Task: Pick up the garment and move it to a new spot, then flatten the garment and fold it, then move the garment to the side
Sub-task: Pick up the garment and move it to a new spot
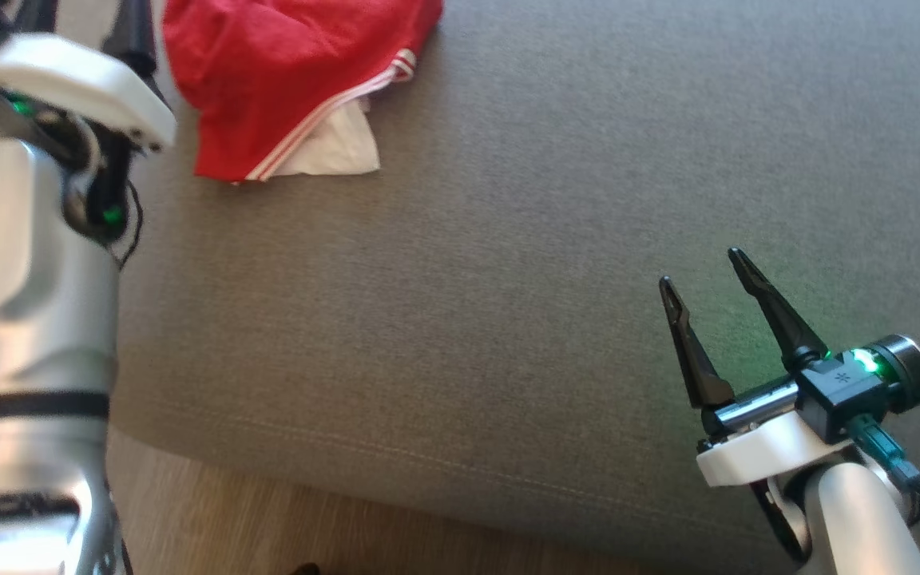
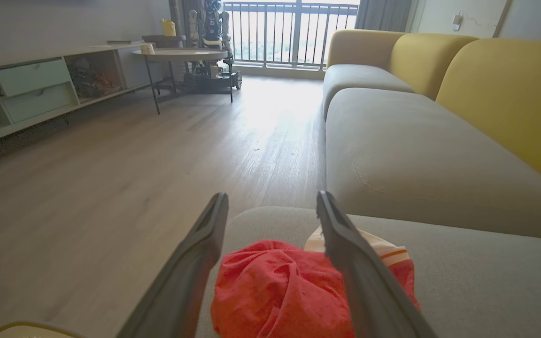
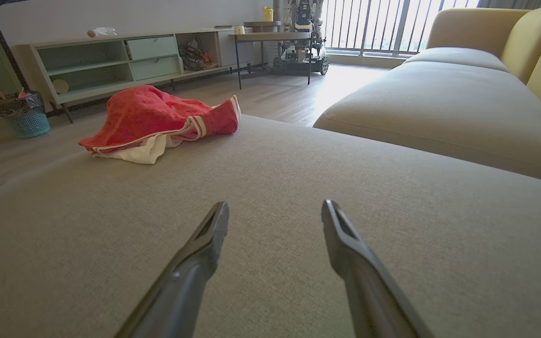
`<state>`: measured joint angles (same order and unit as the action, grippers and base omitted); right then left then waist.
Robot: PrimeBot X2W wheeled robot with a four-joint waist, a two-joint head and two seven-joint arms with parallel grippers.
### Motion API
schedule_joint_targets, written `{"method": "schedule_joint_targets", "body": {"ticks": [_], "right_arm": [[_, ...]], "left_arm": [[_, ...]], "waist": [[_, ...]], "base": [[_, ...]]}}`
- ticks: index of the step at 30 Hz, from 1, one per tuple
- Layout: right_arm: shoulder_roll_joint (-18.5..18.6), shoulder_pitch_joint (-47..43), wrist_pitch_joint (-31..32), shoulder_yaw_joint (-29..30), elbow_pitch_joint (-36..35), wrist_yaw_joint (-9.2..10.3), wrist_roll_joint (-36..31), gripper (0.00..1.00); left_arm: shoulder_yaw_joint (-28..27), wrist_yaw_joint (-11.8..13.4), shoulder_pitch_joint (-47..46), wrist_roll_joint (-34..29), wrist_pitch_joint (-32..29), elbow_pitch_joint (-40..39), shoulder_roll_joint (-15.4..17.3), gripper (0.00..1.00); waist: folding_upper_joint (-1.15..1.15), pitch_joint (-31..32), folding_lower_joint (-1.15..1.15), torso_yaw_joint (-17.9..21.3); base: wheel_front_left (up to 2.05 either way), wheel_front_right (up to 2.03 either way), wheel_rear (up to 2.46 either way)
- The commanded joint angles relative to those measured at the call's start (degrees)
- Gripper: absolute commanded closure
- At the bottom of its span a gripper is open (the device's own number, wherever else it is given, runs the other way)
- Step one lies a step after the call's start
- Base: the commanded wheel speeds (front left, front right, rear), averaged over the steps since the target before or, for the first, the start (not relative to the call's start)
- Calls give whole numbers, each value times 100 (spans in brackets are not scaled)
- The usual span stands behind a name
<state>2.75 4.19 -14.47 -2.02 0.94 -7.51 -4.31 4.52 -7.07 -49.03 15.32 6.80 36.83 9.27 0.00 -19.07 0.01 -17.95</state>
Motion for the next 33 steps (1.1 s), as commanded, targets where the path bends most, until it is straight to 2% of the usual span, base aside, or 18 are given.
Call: {"method": "schedule_joint_targets", "body": {"ticks": [1,6,12,14,15,20,26,30,31,32,33], "right_arm": [[35,147,-52,-157,-227,2,-62,0],[166,283,-52,-170,-317,2,-99,0],[202,428,-52,-228,-413,2,-129,0],[199,506,-52,-280,-443,2,-142,0],[193,552,-52,-293,-441,2,-100,0],[225,580,-52,-226,-478,2,-43,0],[256,616,-52,-179,-515,2,-10,0],[250,647,-52,-194,-475,2,0,0],[243,652,-52,-200,-458,2,20,0],[238,658,-52,-199,-441,2,41,0],[235,663,-52,-191,-431,2,51,0]], "left_arm": [[-188,-26,-361,170,-176,158,302,0],[117,-39,-1048,671,-1042,1042,381,0],[541,-40,-1405,637,-1693,1757,535,0],[729,-9,-1503,442,-1823,2002,654,0],[988,83,-1580,137,-1859,2198,786,0],[1117,186,-1671,51,-1886,2616,741,0],[1217,114,-1674,107,-1806,2969,564,0],[1285,56,-1648,140,-1527,3061,497,0],[1284,34,-1631,174,-1376,3045,499,53],[1271,19,-1614,210,-1135,2992,512,100],[1270,6,-1585,236,-912,2955,527,100]], "waist": [[0,-195,-1,183],[0,-496,-1,294],[0,-762,-1,392],[0,-877,-1,450],[0,-979,-1,497],[0,-1160,-1,542],[0,-1309,-1,518],[0,-1293,-1,504],[0,-1267,-1,508],[0,-1239,-1,513],[0,-1200,-1,520]], "base": [[0,0,0],[0,0,0],[0,0,0],[0,0,0],[0,0,0],[0,0,0],[0,0,0],[0,0,0],[0,0,0],[0,0,0],[0,0,0]]}}
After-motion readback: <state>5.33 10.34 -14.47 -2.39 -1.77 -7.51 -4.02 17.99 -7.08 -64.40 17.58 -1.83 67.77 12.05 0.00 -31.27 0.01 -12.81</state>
